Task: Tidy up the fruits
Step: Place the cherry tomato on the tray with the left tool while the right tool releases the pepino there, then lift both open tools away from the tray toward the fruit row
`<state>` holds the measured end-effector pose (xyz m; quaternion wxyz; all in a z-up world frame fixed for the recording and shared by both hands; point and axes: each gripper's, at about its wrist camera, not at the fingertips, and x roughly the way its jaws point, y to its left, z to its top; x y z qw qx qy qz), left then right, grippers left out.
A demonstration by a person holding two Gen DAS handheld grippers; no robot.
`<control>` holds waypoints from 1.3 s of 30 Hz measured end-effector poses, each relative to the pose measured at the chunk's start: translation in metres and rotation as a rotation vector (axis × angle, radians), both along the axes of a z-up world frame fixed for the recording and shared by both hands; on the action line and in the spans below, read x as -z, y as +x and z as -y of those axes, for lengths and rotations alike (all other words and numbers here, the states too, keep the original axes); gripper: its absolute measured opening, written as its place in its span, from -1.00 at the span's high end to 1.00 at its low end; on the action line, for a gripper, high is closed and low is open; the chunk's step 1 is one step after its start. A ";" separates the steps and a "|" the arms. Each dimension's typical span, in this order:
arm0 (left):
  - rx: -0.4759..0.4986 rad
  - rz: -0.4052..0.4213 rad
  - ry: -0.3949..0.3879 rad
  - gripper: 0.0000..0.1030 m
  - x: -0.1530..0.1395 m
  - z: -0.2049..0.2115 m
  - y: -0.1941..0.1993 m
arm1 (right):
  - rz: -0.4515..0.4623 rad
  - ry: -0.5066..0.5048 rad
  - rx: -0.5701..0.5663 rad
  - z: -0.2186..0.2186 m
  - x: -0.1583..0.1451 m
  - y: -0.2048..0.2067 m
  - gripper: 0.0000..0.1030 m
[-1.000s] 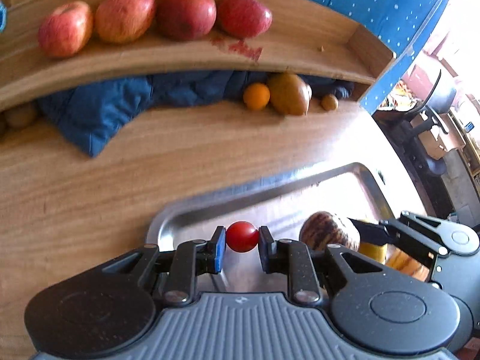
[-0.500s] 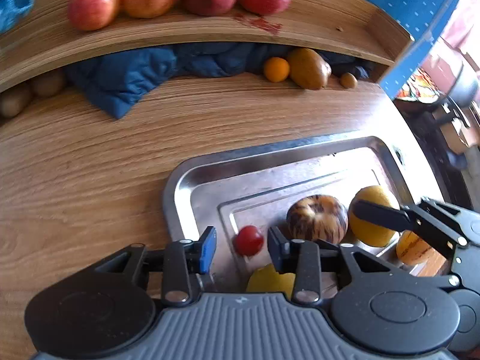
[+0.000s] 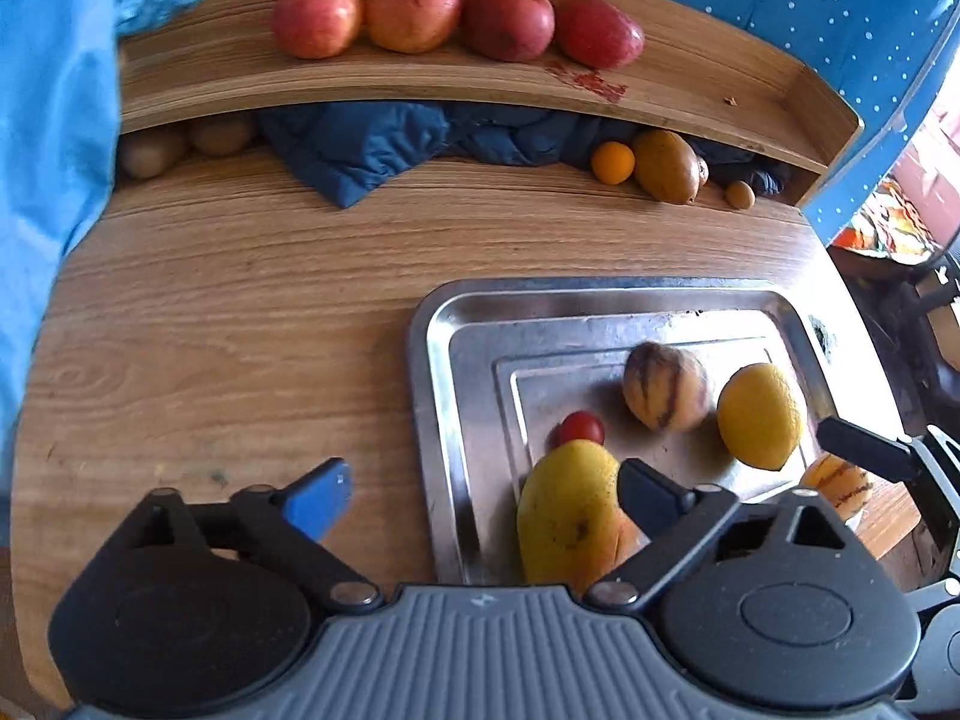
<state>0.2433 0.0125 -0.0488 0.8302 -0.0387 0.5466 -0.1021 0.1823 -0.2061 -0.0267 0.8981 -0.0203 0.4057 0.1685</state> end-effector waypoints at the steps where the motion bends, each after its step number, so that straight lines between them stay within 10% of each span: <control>1: -0.007 0.001 0.001 -0.93 -0.001 0.000 -0.004 | 0.003 0.005 0.001 0.002 -0.001 -0.004 -0.95; 39: 0.306 0.128 0.099 -0.99 -0.040 0.132 -0.050 | 0.068 -0.067 0.437 0.123 -0.025 -0.085 -0.98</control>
